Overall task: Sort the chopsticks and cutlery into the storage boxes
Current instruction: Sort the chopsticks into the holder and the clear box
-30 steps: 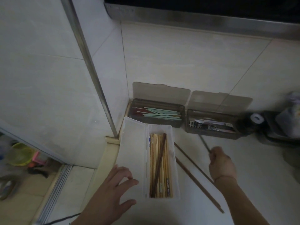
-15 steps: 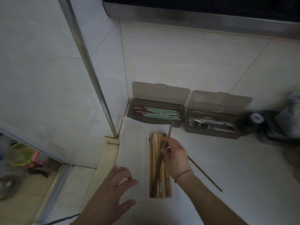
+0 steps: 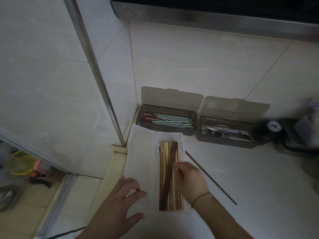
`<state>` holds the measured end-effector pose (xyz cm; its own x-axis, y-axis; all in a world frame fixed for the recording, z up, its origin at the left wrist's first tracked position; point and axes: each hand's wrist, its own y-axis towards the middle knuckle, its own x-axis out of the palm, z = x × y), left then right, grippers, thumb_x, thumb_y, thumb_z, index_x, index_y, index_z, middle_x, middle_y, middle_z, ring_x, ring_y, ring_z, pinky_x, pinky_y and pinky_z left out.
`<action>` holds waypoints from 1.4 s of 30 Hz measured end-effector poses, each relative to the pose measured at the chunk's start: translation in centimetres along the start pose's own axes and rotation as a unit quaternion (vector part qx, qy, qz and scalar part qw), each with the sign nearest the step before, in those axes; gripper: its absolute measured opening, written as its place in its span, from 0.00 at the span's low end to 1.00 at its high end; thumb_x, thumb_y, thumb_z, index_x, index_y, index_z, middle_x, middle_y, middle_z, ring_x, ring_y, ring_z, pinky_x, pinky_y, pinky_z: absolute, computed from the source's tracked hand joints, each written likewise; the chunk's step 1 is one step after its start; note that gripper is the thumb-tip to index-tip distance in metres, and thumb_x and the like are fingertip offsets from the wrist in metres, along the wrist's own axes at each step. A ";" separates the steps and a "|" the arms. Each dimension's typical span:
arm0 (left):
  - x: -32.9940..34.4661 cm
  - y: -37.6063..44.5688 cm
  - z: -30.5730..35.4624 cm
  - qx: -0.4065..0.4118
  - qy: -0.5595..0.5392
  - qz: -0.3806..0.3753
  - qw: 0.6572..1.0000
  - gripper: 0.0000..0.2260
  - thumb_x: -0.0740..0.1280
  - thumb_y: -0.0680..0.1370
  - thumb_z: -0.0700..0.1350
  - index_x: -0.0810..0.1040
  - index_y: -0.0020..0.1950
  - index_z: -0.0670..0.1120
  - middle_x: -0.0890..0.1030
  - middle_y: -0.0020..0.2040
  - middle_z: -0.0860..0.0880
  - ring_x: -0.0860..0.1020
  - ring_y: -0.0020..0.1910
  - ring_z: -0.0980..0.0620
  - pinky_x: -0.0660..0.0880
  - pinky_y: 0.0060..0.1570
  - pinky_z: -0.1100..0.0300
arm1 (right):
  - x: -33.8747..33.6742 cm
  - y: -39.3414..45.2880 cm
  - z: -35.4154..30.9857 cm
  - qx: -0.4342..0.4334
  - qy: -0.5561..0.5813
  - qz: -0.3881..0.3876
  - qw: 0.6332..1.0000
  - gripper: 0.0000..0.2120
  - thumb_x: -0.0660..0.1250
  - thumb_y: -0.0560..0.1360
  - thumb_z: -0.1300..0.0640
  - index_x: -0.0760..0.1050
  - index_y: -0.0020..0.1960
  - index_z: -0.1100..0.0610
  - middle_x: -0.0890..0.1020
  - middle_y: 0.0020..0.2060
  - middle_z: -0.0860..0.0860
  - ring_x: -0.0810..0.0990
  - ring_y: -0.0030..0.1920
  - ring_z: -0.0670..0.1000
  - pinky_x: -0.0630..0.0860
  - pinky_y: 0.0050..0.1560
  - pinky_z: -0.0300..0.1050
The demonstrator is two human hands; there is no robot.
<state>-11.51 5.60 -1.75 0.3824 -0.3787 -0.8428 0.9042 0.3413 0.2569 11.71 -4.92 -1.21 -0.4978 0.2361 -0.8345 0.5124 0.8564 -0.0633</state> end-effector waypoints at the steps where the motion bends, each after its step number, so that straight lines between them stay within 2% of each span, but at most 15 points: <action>1: 0.0 0.0 0.0 0.001 0.001 0.003 1.000 0.21 0.74 0.68 0.58 0.78 0.57 0.52 0.72 0.55 0.54 0.72 0.60 0.54 0.62 0.68 0.48 | -0.6 0.2 1.2 0.010 0.014 0.079 0.997 0.08 0.62 0.77 0.56 0.76 0.44 0.45 0.77 0.38 0.40 0.76 0.36 0.37 0.72 0.39 0.27; 3: 0.0 0.2 0.2 0.000 0.005 0.007 1.000 0.21 0.75 0.67 0.56 0.79 0.57 0.51 0.72 0.54 0.54 0.72 0.60 0.54 0.63 0.67 0.48 | -1.6 0.8 4.5 0.080 0.026 0.189 0.978 0.06 0.66 0.75 0.60 0.80 0.47 0.50 0.80 0.40 0.44 0.76 0.37 0.40 0.69 0.42 0.26; 4: 0.0 0.2 0.2 0.002 0.008 0.009 1.000 0.20 0.74 0.67 0.57 0.80 0.56 0.50 0.73 0.54 0.54 0.72 0.60 0.54 0.63 0.67 0.48 | -1.9 1.1 6.3 0.130 0.019 0.192 0.972 0.06 0.66 0.75 0.60 0.81 0.50 0.53 0.81 0.44 0.48 0.77 0.40 0.45 0.71 0.44 0.31; 7: -0.1 0.2 0.2 0.009 0.019 0.006 1.000 0.20 0.75 0.67 0.57 0.81 0.55 0.50 0.75 0.53 0.53 0.72 0.60 0.54 0.63 0.68 0.49 | -1.5 0.7 11.0 0.216 -0.094 0.041 0.971 0.11 0.66 0.77 0.53 0.80 0.54 0.57 0.78 0.54 0.55 0.77 0.52 0.56 0.75 0.53 0.43; 11: -0.1 0.3 0.3 0.003 0.022 -0.002 1.000 0.24 0.81 0.62 0.54 0.81 0.55 0.50 0.77 0.52 0.52 0.71 0.60 0.55 0.62 0.67 0.50 | -1.1 -0.7 13.0 0.197 -0.207 -0.040 0.957 0.14 0.59 0.79 0.47 0.76 0.55 0.54 0.72 0.56 0.51 0.71 0.58 0.53 0.75 0.50 0.44; 14: 0.0 0.2 0.2 0.003 0.021 -0.004 1.000 0.24 0.80 0.63 0.54 0.81 0.55 0.51 0.76 0.52 0.52 0.71 0.60 0.55 0.62 0.68 0.51 | -1.7 -0.9 13.5 0.187 -0.251 -0.057 0.948 0.11 0.57 0.79 0.57 0.74 0.58 0.53 0.70 0.59 0.51 0.70 0.60 0.52 0.74 0.49 0.44; 18: 0.2 0.1 -0.1 0.008 0.010 0.007 1.000 0.20 0.73 0.68 0.58 0.80 0.56 0.51 0.75 0.53 0.52 0.72 0.60 0.54 0.62 0.69 0.50 | -3.3 -0.4 12.0 0.203 -0.141 0.024 0.969 0.09 0.55 0.78 0.65 0.73 0.54 0.62 0.75 0.53 0.58 0.76 0.50 0.59 0.74 0.45 0.48; 22: 0.1 0.0 -0.2 0.004 0.005 0.002 1.000 0.20 0.71 0.69 0.59 0.79 0.57 0.51 0.74 0.54 0.53 0.72 0.60 0.54 0.62 0.68 0.49 | -4.5 0.1 7.2 0.159 0.034 0.155 0.975 0.04 0.59 0.80 0.61 0.71 0.47 0.57 0.76 0.35 0.49 0.76 0.35 0.50 0.67 0.32 0.40; 24: 0.0 0.0 -0.1 0.000 0.003 -0.003 1.000 0.20 0.71 0.69 0.59 0.79 0.57 0.51 0.74 0.54 0.53 0.72 0.61 0.54 0.61 0.70 0.50 | -4.7 0.3 4.5 0.141 0.119 0.152 0.971 0.03 0.60 0.80 0.58 0.70 0.48 0.53 0.77 0.34 0.48 0.77 0.32 0.46 0.70 0.28 0.33; 27: -0.2 0.0 -0.1 -0.008 0.007 -0.011 1.000 0.20 0.71 0.69 0.60 0.80 0.57 0.51 0.75 0.54 0.53 0.71 0.61 0.55 0.60 0.70 0.51 | -4.9 0.4 1.4 0.119 0.235 0.126 0.956 0.06 0.61 0.79 0.61 0.68 0.47 0.50 0.78 0.36 0.50 0.80 0.33 0.45 0.76 0.29 0.34; 31: -0.3 0.2 0.1 -0.015 0.008 -0.021 1.000 0.22 0.76 0.67 0.57 0.79 0.57 0.52 0.75 0.54 0.53 0.71 0.61 0.55 0.59 0.71 0.52 | -5.4 0.9 -0.7 -0.025 0.063 0.173 0.983 0.08 0.60 0.76 0.63 0.69 0.48 0.49 0.73 0.29 0.44 0.75 0.29 0.42 0.71 0.29 0.31; 33: -0.3 0.2 0.2 -0.019 0.010 -0.026 0.999 0.23 0.78 0.65 0.56 0.79 0.57 0.52 0.75 0.54 0.53 0.71 0.60 0.55 0.58 0.71 0.52 | -4.6 1.0 -1.3 -0.060 -0.004 0.083 0.995 0.09 0.58 0.77 0.61 0.71 0.50 0.48 0.76 0.32 0.44 0.75 0.30 0.41 0.68 0.28 0.30; 35: -0.4 0.3 0.3 -0.019 0.009 -0.027 0.999 0.23 0.77 0.66 0.57 0.78 0.57 0.52 0.75 0.53 0.53 0.72 0.60 0.55 0.59 0.71 0.52 | -2.7 0.8 -1.2 -0.100 -0.058 0.011 0.993 0.11 0.57 0.77 0.61 0.75 0.54 0.50 0.81 0.41 0.48 0.80 0.39 0.48 0.75 0.37 0.39; 39: -0.4 0.4 0.3 -0.017 0.009 -0.022 1.000 0.23 0.79 0.64 0.55 0.79 0.56 0.52 0.76 0.53 0.53 0.72 0.60 0.55 0.59 0.71 0.52 | 0.4 0.1 -0.4 -0.090 -0.055 -0.035 0.994 0.20 0.57 0.77 0.58 0.70 0.68 0.48 0.81 0.49 0.50 0.79 0.47 0.50 0.76 0.48 0.42; 42: -0.4 0.4 0.4 -0.014 0.015 -0.023 1.000 0.23 0.79 0.64 0.55 0.80 0.56 0.51 0.77 0.52 0.52 0.72 0.60 0.54 0.58 0.71 0.53 | 0.9 -0.1 0.5 -0.088 -0.044 -0.014 0.995 0.18 0.59 0.78 0.54 0.71 0.67 0.49 0.82 0.49 0.49 0.79 0.47 0.49 0.78 0.49 0.44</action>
<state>-11.24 5.59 -1.10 0.3348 -0.3687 -0.8672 0.9147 0.3480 0.2052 11.54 -4.99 -2.27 -0.4437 0.1770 -0.8785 0.3648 0.9311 0.0034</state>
